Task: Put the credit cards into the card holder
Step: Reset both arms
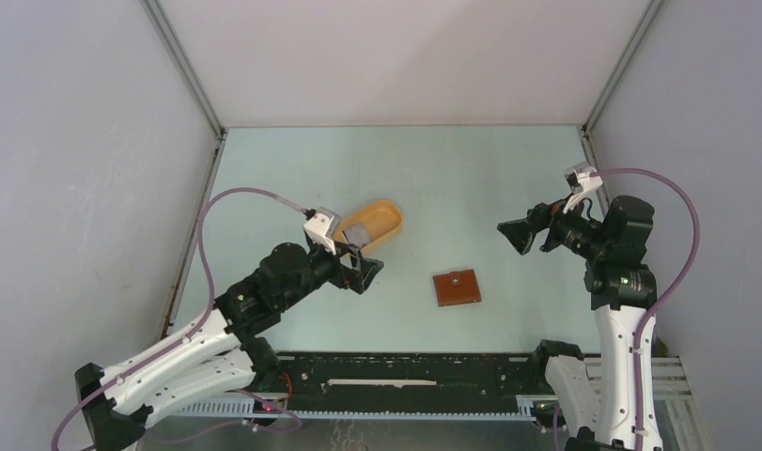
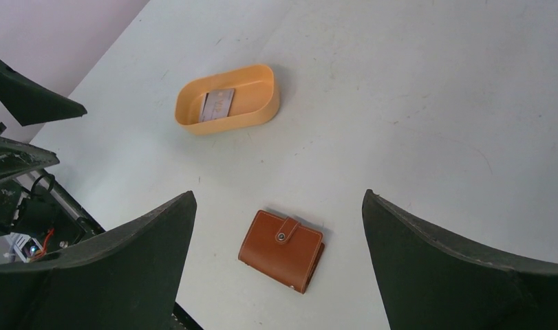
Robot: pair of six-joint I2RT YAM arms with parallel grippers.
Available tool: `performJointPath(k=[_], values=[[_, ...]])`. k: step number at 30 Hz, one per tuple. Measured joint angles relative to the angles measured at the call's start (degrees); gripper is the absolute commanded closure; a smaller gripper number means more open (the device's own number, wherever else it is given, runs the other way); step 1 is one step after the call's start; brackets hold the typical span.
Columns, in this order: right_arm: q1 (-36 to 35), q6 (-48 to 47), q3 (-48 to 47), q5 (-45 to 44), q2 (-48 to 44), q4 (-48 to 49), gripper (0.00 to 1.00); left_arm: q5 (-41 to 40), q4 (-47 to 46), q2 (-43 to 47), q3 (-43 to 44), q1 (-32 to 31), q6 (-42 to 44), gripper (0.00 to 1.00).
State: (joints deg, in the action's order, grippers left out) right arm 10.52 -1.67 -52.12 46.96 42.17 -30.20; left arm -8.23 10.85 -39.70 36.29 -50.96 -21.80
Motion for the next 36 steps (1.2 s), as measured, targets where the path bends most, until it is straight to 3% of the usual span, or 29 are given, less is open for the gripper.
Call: performJointPath(k=[36], values=[[-1.4,0.6,0.0,-1.0,-0.3,0.0,0.00,2.4,-6.1,1.5,-5.3,0.0,-3.7,0.00]])
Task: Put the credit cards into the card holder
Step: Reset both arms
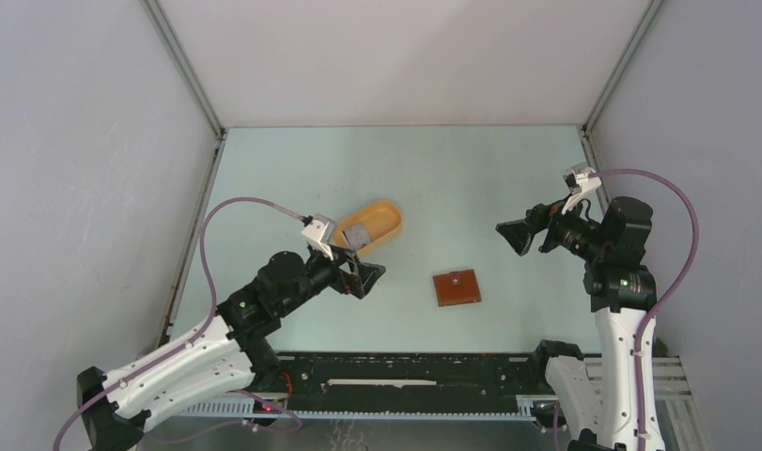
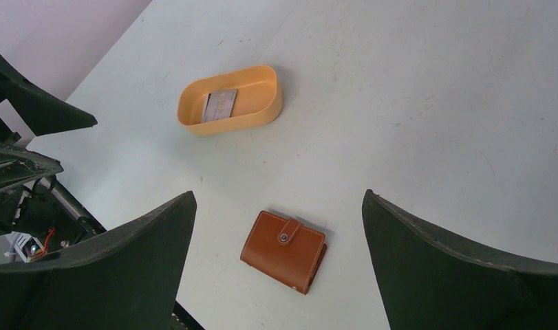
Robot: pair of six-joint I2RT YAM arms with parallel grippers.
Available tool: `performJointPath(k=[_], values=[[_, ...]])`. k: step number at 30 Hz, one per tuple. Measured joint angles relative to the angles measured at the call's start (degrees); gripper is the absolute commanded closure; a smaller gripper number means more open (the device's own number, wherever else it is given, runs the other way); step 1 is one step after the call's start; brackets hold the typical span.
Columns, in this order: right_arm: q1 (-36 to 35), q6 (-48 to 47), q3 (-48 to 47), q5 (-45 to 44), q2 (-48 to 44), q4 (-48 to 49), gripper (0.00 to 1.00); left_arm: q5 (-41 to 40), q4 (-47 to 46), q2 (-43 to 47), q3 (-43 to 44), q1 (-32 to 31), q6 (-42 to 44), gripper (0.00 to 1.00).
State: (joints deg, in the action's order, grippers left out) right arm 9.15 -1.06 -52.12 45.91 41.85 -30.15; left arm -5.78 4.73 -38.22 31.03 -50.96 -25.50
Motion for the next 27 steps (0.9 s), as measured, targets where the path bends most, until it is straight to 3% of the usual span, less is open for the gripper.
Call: performJointPath(k=[27], values=[[-1.4,0.0,0.0,-0.6,-0.4,0.0,0.00,0.5,-1.2,1.8,-1.1,0.0,-2.6,0.00]])
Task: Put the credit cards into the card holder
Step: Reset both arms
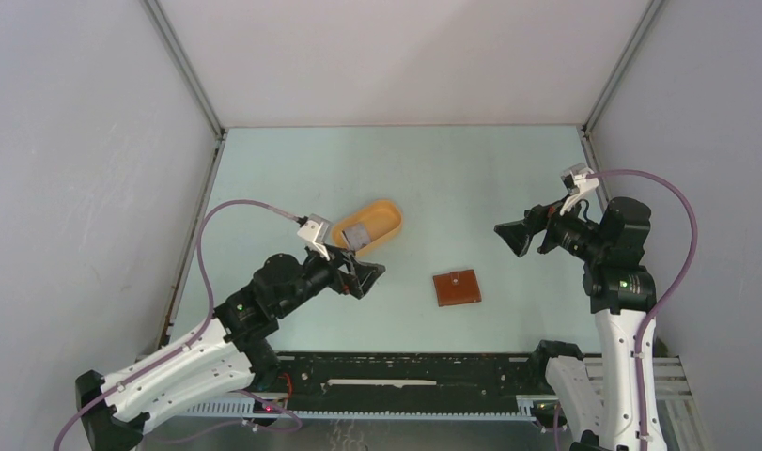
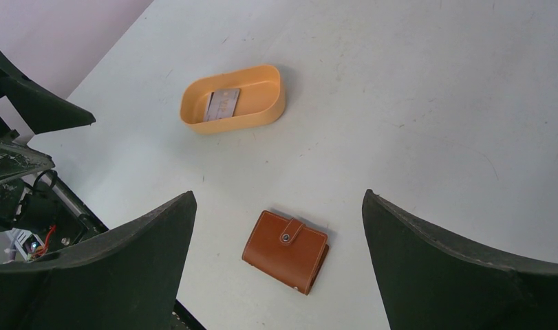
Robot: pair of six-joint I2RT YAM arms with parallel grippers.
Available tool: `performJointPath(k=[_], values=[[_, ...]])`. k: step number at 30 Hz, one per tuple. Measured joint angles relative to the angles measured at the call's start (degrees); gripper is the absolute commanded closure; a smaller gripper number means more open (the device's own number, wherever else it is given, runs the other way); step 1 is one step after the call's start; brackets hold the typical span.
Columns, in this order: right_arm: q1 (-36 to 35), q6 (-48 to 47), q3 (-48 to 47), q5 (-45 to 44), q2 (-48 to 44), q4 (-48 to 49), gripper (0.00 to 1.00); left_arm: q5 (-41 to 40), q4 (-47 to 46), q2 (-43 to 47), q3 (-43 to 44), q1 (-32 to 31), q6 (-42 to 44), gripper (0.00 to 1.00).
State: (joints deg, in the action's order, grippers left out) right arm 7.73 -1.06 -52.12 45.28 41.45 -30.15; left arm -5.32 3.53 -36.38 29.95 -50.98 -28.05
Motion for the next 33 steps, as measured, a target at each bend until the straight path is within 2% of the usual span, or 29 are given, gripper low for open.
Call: performJointPath(k=[33], values=[[0.0,0.0,0.0,-0.2,0.0,0.0,0.00,0.0,-0.2,0.8,-0.2,0.0,-0.5,0.00]])
